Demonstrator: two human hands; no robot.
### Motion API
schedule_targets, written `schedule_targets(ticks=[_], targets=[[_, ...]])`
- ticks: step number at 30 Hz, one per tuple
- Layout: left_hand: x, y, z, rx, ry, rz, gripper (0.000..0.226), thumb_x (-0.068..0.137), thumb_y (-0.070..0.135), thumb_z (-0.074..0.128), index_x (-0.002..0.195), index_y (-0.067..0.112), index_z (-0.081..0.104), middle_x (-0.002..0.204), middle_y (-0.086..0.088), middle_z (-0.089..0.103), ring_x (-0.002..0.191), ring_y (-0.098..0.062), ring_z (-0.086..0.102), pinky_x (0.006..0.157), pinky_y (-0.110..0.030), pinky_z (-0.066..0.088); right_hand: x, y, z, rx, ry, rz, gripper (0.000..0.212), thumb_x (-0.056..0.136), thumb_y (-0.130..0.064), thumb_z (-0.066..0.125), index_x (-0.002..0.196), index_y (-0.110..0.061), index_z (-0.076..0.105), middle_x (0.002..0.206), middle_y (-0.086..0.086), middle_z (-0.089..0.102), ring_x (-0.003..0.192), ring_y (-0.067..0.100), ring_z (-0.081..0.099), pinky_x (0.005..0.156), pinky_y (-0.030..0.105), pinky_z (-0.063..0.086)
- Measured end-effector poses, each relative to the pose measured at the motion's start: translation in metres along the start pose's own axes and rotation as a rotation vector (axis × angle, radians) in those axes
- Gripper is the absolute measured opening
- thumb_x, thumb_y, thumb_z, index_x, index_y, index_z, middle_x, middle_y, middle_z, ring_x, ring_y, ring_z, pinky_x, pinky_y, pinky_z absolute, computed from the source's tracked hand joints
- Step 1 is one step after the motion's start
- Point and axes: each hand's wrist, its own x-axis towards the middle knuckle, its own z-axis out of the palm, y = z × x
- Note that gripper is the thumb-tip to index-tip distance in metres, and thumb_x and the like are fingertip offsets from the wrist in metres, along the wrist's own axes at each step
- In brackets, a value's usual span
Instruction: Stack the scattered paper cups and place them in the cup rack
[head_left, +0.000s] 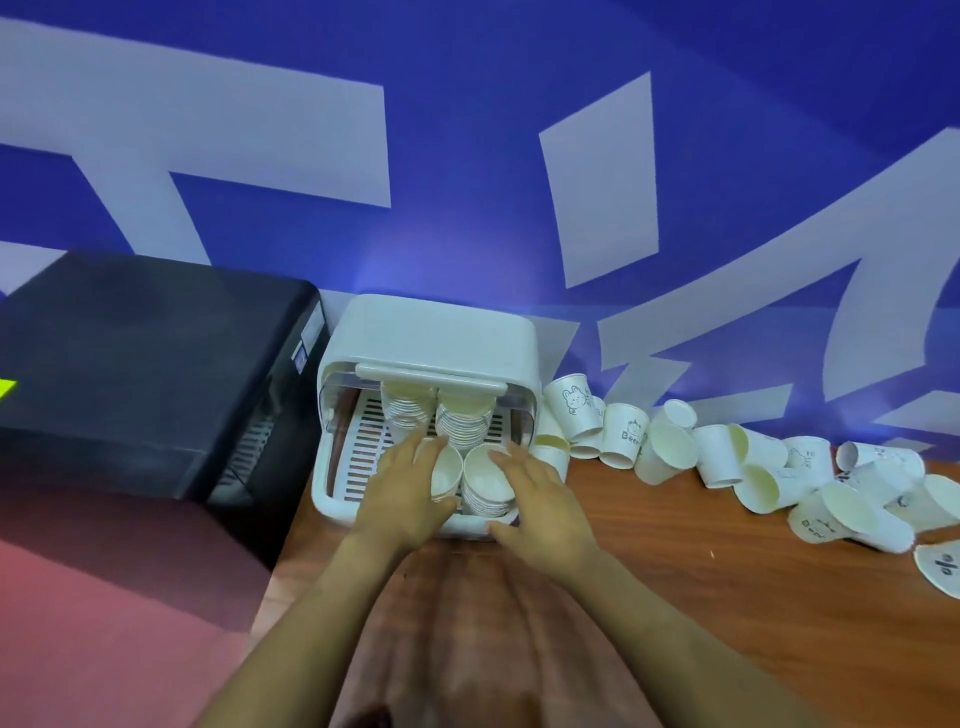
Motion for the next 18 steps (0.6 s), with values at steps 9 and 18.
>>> schedule_targets(ticks=[9, 18], targets=[[0.004, -0.013, 0.01, -0.062, -0.052, -0.05, 0.087, 0.077, 0.033, 0.071, 0.148, 0.031, 0.021, 0.159, 0.002, 0.013, 0.144, -0.024, 0.02, 0.113, -0.041, 0.028, 0.002, 0.02, 0.001, 0.063, -0.145, -0.008, 0.086, 0.082, -0.043, 0.064, 0.15, -0.034, 0.013, 0.16, -0.005, 0.007, 0.145, 0.017, 0.016, 0.116, 0.033, 0.023], [-0.034, 0.036, -0.01, -0.111, 0.072, 0.03, 0.079, 0.08, 0.032, 0.068, 0.146, 0.033, 0.025, 0.154, 0.001, 0.025, 0.141, -0.021, 0.021, 0.115, -0.04, 0.025, -0.048, 0.038, -0.019, 0.215, -0.15, 0.113, 0.074, 0.086, -0.038, 0.063, 0.148, -0.029, 0.023, 0.15, -0.002, 0.027, 0.137, 0.015, 0.029, 0.113, 0.029, 0.027]])
